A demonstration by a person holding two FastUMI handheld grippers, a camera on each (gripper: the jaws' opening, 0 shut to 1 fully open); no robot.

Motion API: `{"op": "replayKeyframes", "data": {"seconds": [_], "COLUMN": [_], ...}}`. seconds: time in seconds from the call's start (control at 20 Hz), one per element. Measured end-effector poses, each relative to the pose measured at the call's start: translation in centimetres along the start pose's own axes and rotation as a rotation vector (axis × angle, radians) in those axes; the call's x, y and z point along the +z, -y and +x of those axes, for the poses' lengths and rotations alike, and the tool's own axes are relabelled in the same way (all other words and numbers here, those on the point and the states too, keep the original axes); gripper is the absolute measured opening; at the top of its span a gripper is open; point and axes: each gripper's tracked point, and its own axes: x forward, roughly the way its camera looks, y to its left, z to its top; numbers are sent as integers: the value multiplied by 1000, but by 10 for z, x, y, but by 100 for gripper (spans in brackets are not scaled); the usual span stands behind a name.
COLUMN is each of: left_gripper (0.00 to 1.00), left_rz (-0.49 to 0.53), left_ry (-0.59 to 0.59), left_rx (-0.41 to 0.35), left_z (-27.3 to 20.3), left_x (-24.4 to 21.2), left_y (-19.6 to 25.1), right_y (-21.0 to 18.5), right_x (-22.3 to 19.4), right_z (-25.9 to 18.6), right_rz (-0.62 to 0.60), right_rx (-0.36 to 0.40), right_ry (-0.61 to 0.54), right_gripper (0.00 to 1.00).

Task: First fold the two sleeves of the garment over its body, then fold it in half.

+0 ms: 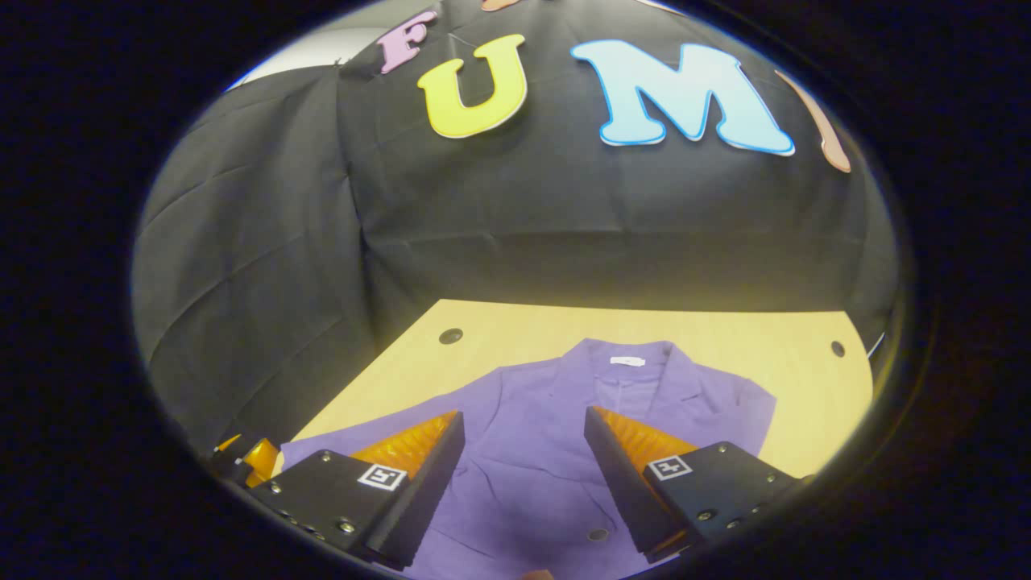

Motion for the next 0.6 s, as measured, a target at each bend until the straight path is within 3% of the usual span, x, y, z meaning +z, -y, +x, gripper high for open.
{"op": "replayKeyframes", "data": {"seconds": [0.35,0.4,0.45,0.5,0.55,0.6], "left_gripper": [95,95,95,95,95,95], "left_rz": [-54,-66,-75,-86,-98,-105], "left_ry": [-155,-169,-181,-191,-206,-219], "left_rx": [116,123,135,149,162,172], "left_z": [35,37,36,37,41,46], "left_x": [-48,-51,-55,-57,-64,-70], "left_y": [-39,-42,-45,-47,-51,-58], "right_y": [16,18,19,19,19,18], "right_x": [-2,-3,-4,-5,-8,-10], "right_z": [-60,-65,-68,-72,-74,-77], "right_rz": [-26,-20,-17,-13,-5,3], "right_rx": [-91,-99,-105,-110,-112,-113], "right_ry": [52,51,51,50,46,45], "right_gripper": [93,100,93,100,100,93]}}
